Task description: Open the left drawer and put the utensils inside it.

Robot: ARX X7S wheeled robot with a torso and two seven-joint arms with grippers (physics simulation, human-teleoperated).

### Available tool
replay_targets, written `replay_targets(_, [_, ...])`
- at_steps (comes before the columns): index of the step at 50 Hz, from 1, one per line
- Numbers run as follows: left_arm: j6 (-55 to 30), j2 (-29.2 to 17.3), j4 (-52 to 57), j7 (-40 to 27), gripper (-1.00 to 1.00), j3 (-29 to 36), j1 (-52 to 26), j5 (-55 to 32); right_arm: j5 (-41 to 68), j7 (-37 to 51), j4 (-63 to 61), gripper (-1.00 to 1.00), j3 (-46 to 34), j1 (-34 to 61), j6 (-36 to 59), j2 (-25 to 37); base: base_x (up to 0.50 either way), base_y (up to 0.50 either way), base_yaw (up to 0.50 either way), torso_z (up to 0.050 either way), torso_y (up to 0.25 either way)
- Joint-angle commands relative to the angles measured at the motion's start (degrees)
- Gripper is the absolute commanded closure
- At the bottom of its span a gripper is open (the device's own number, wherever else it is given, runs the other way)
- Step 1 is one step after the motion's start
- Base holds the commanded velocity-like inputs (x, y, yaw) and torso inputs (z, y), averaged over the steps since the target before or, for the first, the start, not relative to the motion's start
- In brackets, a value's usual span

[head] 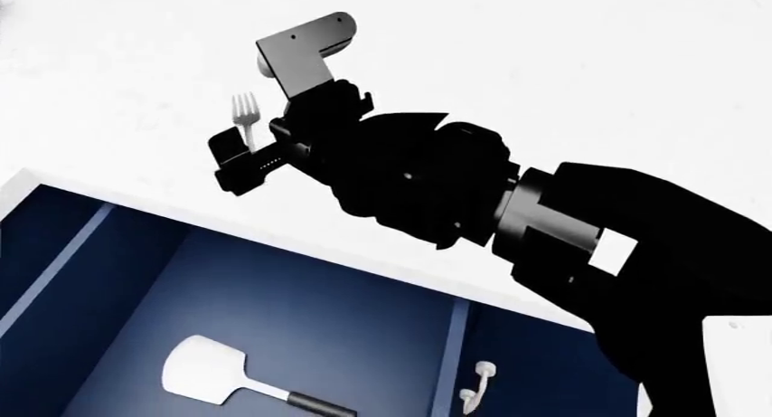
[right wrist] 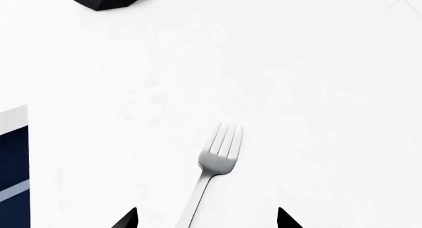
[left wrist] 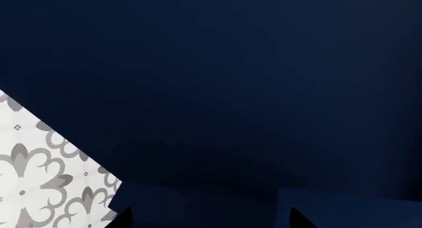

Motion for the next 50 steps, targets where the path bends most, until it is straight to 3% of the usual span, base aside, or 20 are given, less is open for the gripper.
replay_targets(1, [-0.45, -0.17, -0.35, 0.43, -1.0, 0.02, -0.22, -0.87, -0.31, -0.68, -0.11, -1.0, 0.08, -0.25, -0.19, -0.03, 0.0, 0.0, 0.0, 0.0, 0.0])
replay_targets(28, [1.25, -0.12, 0.39, 0.15, -1.0, 0.95, -0.12, 0.27, -2.5, -4.36, -1.81, -1.0, 0.15, -1.49, -1.36, -0.03, 0.0, 0.0, 0.0, 0.001, -0.031])
replay_targets(40, [1.55, -0.05, 0.51, 0.26, -1.0, 0.76, 0.06, -0.26, -2.78, -4.4, -1.5, -1.0, 0.19, -2.05, -1.29, -0.03, 0.0, 0.0, 0.0, 0.001, -0.243])
replay_targets(46, [-0.15, -0.44, -0.41, 1.25, -1.0, 0.84, 0.05, -1.48, -3.33, -3.87, -1.46, -1.0, 0.21, -2.35, -1.25, -0.03, 0.0, 0.0, 0.0, 0.0, 0.0])
replay_targets(47, [-0.16, -0.46, -0.56, 1.24, -1.0, 0.89, -0.05, -1.52, -3.89, -0.84, -1.46, 1.0, 0.26, -2.46, -2.16, -0.03, 0.0, 0.0, 0.0, 0.0, 0.0])
replay_targets(50, [-0.37, -0.57, -0.66, 1.36, -1.0, 0.97, -0.06, -1.65, -3.65, 0.34, -1.57, 1.0, 0.23, -2.57, -1.72, -0.03, 0.0, 0.0, 0.0, 0.0, 0.0])
